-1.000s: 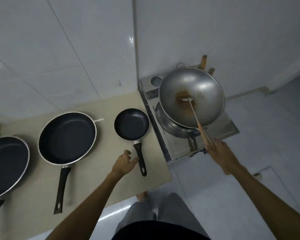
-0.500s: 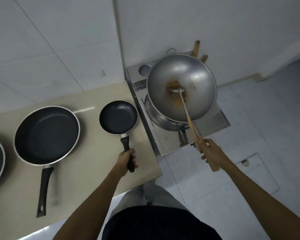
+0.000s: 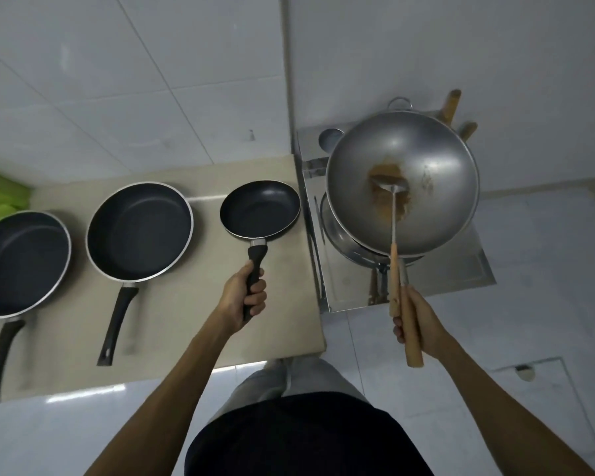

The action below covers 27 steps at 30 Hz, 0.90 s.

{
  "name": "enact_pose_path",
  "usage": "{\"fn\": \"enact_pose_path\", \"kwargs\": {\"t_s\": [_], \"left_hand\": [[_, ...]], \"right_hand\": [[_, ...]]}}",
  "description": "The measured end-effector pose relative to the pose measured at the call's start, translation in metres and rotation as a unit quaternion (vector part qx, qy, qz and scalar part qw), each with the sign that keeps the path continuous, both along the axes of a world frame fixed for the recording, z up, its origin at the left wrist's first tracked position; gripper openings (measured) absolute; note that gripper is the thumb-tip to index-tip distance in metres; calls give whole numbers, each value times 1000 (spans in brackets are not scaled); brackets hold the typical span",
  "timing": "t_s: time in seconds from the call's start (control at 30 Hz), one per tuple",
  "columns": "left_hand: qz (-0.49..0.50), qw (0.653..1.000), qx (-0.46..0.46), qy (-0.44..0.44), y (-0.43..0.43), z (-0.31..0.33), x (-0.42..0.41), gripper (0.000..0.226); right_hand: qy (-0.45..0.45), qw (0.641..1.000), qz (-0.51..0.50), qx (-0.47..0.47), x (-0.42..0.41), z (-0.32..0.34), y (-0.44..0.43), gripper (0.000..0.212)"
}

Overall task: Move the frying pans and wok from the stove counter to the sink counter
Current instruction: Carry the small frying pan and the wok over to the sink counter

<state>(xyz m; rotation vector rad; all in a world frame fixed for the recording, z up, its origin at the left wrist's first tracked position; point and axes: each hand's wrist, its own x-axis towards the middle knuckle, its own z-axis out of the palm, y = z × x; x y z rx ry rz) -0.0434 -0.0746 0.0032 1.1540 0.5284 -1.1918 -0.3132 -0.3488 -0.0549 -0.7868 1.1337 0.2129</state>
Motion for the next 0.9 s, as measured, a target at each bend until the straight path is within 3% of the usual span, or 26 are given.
{"fn": "enact_pose_path", "kwargs": {"t_s": [0.23,0.5,0.7,0.9], "left_hand": [[-1,997,20,-81,30,22,-17,35],[36,993,2,-111,108,26,-22,37],[61,989,-8,-134,217,29,-22,37],[89,978,0,-188,389,39,-22,39]], "right_hand": [[34,998,0,-60,12,4,20,72],[42,995,5,-90,11,22,71,65],[38,992,17,-121,31,48,158,66],[17,990,72,-118,62,64,282,62]]}}
